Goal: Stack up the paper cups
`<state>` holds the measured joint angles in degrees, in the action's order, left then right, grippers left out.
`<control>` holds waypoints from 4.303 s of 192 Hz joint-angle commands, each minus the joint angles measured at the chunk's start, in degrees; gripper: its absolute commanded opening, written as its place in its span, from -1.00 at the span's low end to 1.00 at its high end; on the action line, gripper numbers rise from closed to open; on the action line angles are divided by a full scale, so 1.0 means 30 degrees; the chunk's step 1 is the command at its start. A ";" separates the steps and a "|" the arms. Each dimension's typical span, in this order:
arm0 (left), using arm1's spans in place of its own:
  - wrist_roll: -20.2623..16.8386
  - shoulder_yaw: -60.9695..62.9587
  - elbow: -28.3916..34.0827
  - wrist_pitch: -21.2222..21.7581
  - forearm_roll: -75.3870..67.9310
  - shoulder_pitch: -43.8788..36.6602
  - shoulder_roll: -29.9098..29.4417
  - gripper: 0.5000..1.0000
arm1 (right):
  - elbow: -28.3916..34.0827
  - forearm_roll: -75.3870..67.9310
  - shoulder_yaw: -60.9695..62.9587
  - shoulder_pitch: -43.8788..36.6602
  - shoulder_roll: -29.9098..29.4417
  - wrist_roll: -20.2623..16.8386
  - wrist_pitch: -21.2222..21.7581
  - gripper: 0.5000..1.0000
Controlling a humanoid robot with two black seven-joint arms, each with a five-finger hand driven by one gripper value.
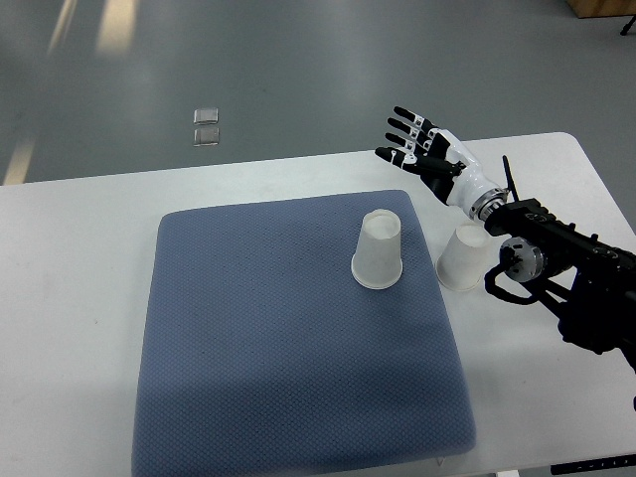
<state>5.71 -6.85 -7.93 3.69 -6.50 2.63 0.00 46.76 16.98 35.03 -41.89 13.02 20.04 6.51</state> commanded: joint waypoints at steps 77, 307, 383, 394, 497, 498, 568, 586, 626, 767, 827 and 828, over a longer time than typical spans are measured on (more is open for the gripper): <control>0.0000 -0.0001 -0.0024 -0.0001 0.0000 0.0001 0.0000 1.00 | 0.0001 -0.0005 0.0072 -0.0130 0.0378 0.0233 0.0145 0.69; 0.0000 -0.0001 0.0006 -0.0001 0.0000 0.0001 0.0000 1.00 | 0.0439 0.7317 -0.0485 -0.2444 0.9635 0.0760 0.7908 0.69; 0.0000 -0.0001 -0.0024 -0.0001 0.0000 0.0001 0.0000 1.00 | 0.5011 1.5903 -0.1833 -0.3001 1.1745 0.0906 0.8788 0.69; 0.0000 -0.0001 0.0006 -0.0001 0.0000 0.0001 0.0000 1.00 | 0.5274 1.6928 -0.1833 -0.3001 1.1716 0.0877 0.8759 0.69; 0.0000 -0.0001 0.0006 -0.0001 0.0000 0.0001 0.0000 1.00 | 0.5362 2.2290 -0.3795 -0.2942 1.0339 0.0643 0.6210 0.68; 0.0000 -0.0001 0.0006 -0.0001 0.0000 0.0001 0.0000 1.00 | 0.5362 2.2377 -0.3795 -0.2942 1.0310 0.0643 0.6181 0.68; 0.0000 -0.0001 0.0006 -0.0001 0.0000 0.0001 0.0000 1.00 | 0.5333 2.3198 -0.4909 -0.2913 0.9489 0.0291 0.4218 0.64; 0.0000 -0.0001 0.0005 -0.0001 0.0000 0.0001 0.0000 1.00 | 0.5333 2.3637 -0.4967 -0.2913 0.9489 0.0291 0.4247 0.63; 0.0000 -0.0001 0.0006 -0.0001 0.0000 0.0001 0.0000 1.00 | 0.5157 2.3930 -0.5465 -0.2913 0.9460 0.0291 0.4218 0.56; 0.0000 -0.0001 0.0006 -0.0001 0.0000 0.0001 0.0000 1.00 | 0.4190 2.4370 -0.5817 -0.2825 0.8611 0.0233 0.3808 -0.17; 0.0000 -0.0001 0.0006 -0.0001 0.0000 0.0001 0.0000 1.00 | 0.4190 2.4136 -0.5671 -0.3351 0.8640 0.0262 0.3632 -0.74; 0.0000 -0.0001 0.0006 -0.0001 0.0000 0.0001 0.0000 1.00 | 0.4190 2.4136 -0.5670 -0.3353 0.8640 0.0262 0.3632 -0.74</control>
<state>5.71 -6.86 -7.92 3.69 -6.50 2.64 0.00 59.26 89.94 17.48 -50.91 38.89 20.73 17.69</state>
